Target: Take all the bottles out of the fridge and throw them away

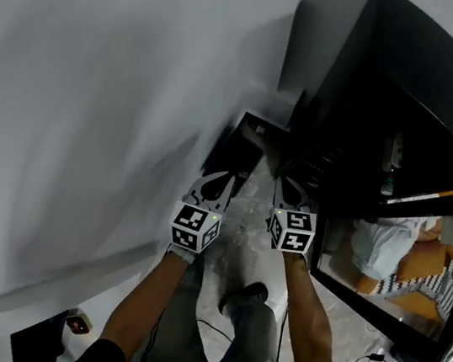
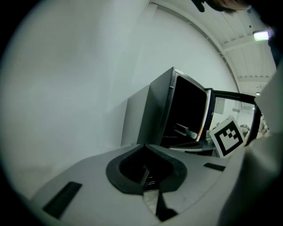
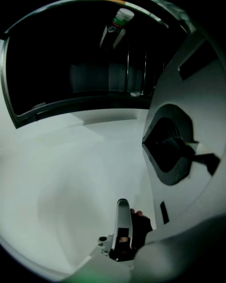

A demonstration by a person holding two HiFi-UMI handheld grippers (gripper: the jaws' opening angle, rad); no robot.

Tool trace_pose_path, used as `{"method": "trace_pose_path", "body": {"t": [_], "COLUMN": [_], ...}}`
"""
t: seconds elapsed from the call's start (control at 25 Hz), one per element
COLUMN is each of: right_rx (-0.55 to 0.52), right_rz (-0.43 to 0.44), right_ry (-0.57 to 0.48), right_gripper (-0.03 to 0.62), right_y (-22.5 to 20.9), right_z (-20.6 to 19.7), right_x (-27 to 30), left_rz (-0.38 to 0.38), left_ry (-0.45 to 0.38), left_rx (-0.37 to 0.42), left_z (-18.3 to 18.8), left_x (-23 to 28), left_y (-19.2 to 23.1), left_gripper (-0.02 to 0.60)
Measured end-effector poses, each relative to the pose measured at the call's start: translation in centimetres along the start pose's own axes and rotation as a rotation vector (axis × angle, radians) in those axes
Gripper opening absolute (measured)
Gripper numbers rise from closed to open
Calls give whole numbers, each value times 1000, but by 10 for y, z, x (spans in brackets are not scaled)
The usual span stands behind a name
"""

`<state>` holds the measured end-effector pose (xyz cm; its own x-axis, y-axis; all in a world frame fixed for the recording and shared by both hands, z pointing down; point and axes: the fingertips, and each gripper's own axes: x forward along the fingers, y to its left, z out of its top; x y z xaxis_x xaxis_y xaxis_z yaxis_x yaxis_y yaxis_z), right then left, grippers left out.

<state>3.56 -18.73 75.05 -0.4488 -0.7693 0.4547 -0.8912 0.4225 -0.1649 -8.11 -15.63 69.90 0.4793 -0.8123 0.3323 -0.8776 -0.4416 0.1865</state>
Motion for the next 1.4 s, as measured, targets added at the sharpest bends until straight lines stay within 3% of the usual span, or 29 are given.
{"method": "trace_pose_path", "body": {"t": [0.44,0.88,1.16,1.4], "right_rx": [56,123,131,135], "right_rz": [-20,-109,-114,-142], "right_ry": [-98,-169,-205,-241], "right_gripper": [8,8,8,8], "right_y": [-20,-35,-22,-1], "right_z": [92,185,238,278], "right_x": [-186,-327,-363,-364], "left_rz": [-88,-239,-326,-401], "left_ry": [-43,-44,-54,-63], "left_rx": [-25,56,72,119], "left_z": [100,211,275,318], "left_x": [-80,-119,-111,-111], "left_y": [-119,-242,-264,-252], "left_gripper": [6,6,6,6]}}
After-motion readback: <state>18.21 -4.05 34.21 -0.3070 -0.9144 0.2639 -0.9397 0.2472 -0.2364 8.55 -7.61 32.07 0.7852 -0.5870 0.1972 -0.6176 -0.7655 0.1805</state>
